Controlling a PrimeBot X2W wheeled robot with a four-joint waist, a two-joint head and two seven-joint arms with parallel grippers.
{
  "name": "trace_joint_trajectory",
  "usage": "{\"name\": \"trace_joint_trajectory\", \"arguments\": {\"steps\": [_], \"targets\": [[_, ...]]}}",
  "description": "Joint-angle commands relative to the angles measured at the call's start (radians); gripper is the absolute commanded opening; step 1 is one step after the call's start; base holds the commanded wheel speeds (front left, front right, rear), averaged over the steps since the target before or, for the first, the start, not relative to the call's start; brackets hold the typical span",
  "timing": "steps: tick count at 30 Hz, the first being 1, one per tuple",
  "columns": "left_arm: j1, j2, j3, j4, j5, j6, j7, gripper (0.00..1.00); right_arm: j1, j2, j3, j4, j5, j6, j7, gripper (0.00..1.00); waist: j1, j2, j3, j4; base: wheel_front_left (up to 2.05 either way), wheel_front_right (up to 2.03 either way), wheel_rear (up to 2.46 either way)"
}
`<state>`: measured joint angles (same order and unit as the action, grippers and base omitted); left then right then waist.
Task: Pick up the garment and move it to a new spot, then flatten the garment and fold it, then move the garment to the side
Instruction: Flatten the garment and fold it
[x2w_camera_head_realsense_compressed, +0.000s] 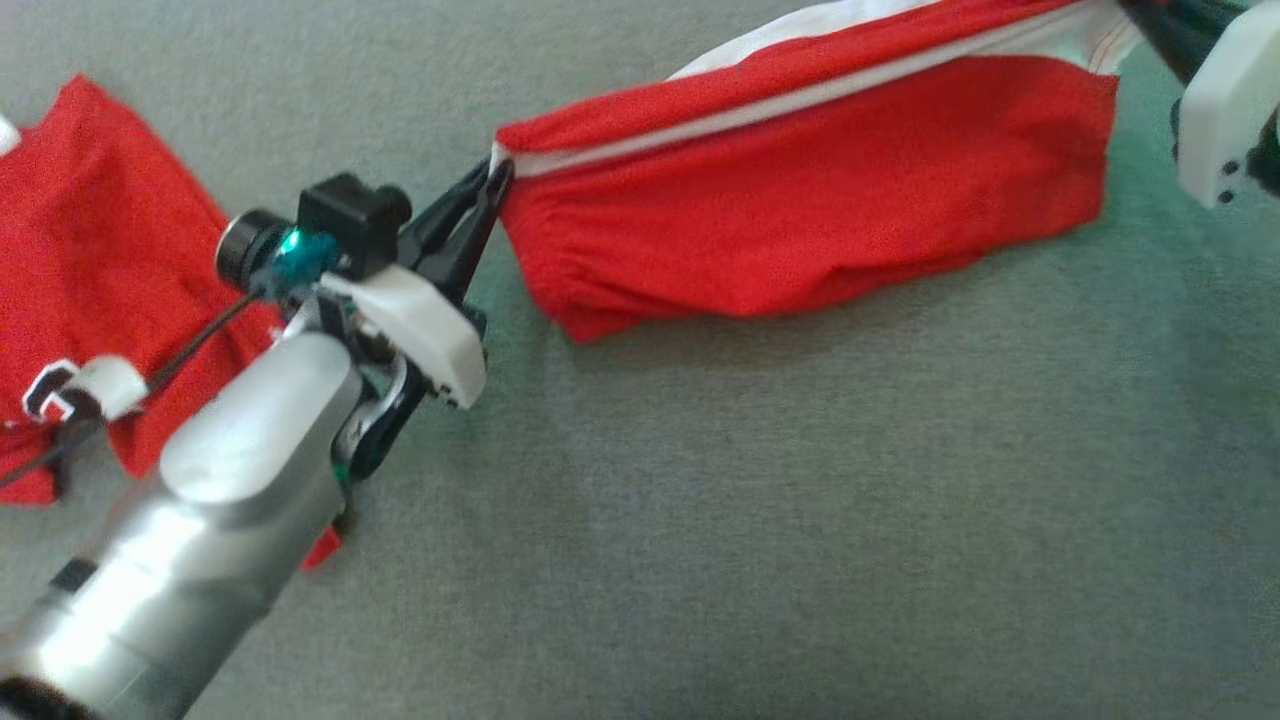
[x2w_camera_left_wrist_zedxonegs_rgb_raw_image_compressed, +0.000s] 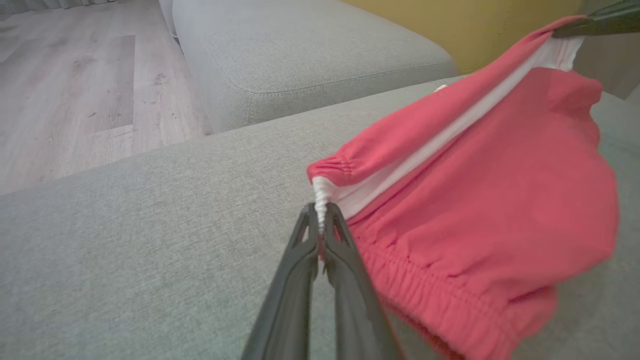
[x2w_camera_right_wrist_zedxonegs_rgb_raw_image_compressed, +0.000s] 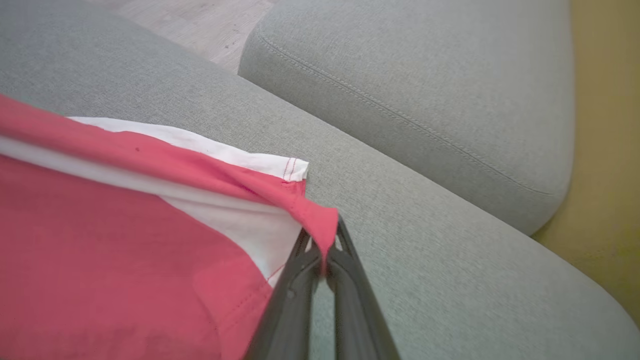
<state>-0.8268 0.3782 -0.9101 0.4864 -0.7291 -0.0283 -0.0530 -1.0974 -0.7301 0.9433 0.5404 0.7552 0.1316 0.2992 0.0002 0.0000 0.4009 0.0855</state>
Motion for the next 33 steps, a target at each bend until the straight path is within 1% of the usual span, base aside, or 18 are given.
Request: {"name": "trace_joint_trajectory", "arguments": {"steps": [1, 8, 15, 16, 17, 18, 21, 26, 27, 30, 33], "targets": [[-0.047, 0.029, 0.037, -0.005, 0.007, -0.003, -0.005, 0.00, -0.010, -0.014, -0.005, -0.004, -0.008, -0.001, -0.006, 0.00, -0.0002, 0.0000, 0.031, 0.029, 0.00, 0.00, 0.00], [-0.136, -0.030, 0.021, 0.118, 0.029, -0.036, -0.032, 0.00, -0.083, 0.012, 0.045, 0.063, -0.005, -0.001, -0.045, 0.00, -0.0002, 0.0000, 0.078, 0.056, 0.00, 0.00, 0.00], [-0.201, -0.081, 0.006, 0.205, 0.038, -0.059, -0.059, 0.00, -0.166, 0.040, 0.092, 0.137, -0.011, -0.001, -0.091, 0.00, -0.0002, 0.0000, 0.122, 0.063, 0.00, 0.00, 0.00], [-0.209, -0.088, 0.004, 0.215, 0.038, -0.061, -0.064, 0.07, -0.179, 0.043, 0.100, 0.148, -0.023, -0.001, -0.109, 0.44, -0.0002, 0.0000, 0.127, 0.064, 0.00, 0.00, 0.00], [-0.216, -0.094, 0.004, 0.227, 0.039, -0.062, -0.069, 0.69, -0.190, 0.048, 0.103, 0.164, -0.029, -0.001, -0.125, 1.00, -0.0002, 0.0000, 0.130, 0.064, 0.00, 0.00, 0.00], [-0.222, -0.099, 0.003, 0.238, 0.040, -0.063, -0.075, 1.00, -0.198, 0.055, 0.104, 0.182, -0.032, -0.001, -0.140, 1.00, -0.0002, 0.0000, 0.133, 0.064, 0.00, 0.00, 0.00], [-0.232, -0.109, 0.004, 0.268, 0.041, -0.065, -0.099, 1.00, -0.210, 0.085, 0.100, 0.228, -0.027, -0.001, -0.189, 1.00, -0.0002, 0.0000, 0.132, 0.058, 0.00, 0.00, 0.00], [-0.226, -0.116, 0.026, 0.298, 0.032, -0.056, -0.160, 1.00, -0.186, 0.120, 0.099, 0.277, -0.009, -0.001, -0.285, 1.00, -0.0002, 0.0000, 0.093, 0.040, 0.00, 0.00, 0.00], [-0.218, -0.116, 0.041, 0.297, 0.029, -0.046, -0.180, 1.00, -0.171, 0.131, 0.085, 0.295, 0.001, -0.001, -0.339, 1.00, -0.0002, 0.0000, 0.070, 0.031, 0.00, 0.00, 0.00], [-0.196, -0.109, 0.075, 0.277, 0.026, -0.024, -0.201, 1.00, -0.142, 0.154, 0.042, 0.319, 0.029, -0.001, -0.427, 1.00, -0.0002, 0.0000, 0.029, 0.014, 0.00, 0.00, 0.00], [-0.162, -0.095, 0.129, 0.225, 0.029, 0.007, -0.207, 1.00, -0.106, 0.184, 0.002, 0.329, 0.041, -0.001, -0.505, 1.00, -0.0002, 0.0000, -0.014, -0.005, 0.00, 0.00, 0.00]]}}
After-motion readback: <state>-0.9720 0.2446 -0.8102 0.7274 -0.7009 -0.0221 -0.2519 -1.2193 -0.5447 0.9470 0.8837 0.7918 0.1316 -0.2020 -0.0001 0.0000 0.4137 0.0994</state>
